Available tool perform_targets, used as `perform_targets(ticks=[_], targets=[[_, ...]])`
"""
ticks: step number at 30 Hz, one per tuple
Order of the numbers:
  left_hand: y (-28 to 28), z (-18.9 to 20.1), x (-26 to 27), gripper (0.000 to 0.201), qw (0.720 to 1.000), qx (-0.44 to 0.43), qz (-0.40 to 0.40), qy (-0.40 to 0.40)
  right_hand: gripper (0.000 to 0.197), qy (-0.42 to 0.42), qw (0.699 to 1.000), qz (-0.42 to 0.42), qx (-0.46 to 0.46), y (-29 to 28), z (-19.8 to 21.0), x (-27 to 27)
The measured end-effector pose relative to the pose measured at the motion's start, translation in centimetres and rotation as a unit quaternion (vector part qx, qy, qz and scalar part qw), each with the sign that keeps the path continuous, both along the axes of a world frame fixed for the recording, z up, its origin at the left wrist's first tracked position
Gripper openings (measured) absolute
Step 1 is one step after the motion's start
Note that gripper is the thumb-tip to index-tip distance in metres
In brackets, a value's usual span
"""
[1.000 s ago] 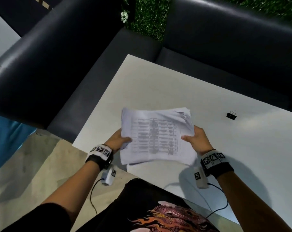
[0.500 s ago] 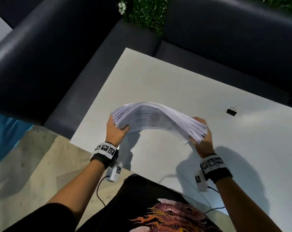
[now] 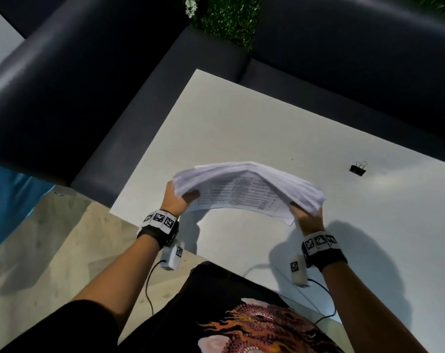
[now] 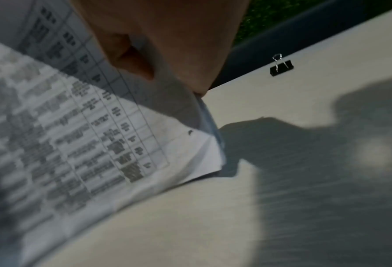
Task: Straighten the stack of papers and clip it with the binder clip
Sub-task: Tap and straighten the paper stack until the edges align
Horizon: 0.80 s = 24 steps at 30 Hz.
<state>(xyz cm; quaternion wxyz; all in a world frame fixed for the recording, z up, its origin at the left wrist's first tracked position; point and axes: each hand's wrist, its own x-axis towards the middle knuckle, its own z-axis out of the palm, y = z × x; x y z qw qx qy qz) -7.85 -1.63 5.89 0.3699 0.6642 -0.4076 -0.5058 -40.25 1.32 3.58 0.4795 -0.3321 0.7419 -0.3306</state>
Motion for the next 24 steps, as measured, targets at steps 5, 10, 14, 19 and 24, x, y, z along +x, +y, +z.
perform_targets(ticks=[5, 10, 14, 19, 24], targets=[[-1.6, 1.8, 0.3, 0.039, 0.998, -0.039, 0.048, -0.008, 0.028, -0.195, 0.975, -0.058, -0.086, -2.7, 3.3, -0.1], [0.4, 1.2, 0.4, 0.034, 0.998, -0.044, -0.016, -0.039, 0.069, -0.067, 0.993, 0.081, -0.053, -1.3, 1.4, -0.3], [-0.3, -0.7, 0.3, 0.036, 0.999, -0.008, 0.012, -0.03, 0.127, -0.038, 0.996, 0.084, 0.002, -0.9, 0.0, -1.4], [-0.7, -2.4, 1.5, 0.044, 0.993, 0.077, 0.056, 0.076, 0.04, 0.03, 0.986, 0.129, -0.101, -4.7, 6.1, 0.1], [-0.9, -2.7, 2.3, 0.074, 0.991, 0.132, -0.023, 0.018, 0.019, 0.067, 0.955, 0.253, -0.142, -8.0, 12.7, -0.8]])
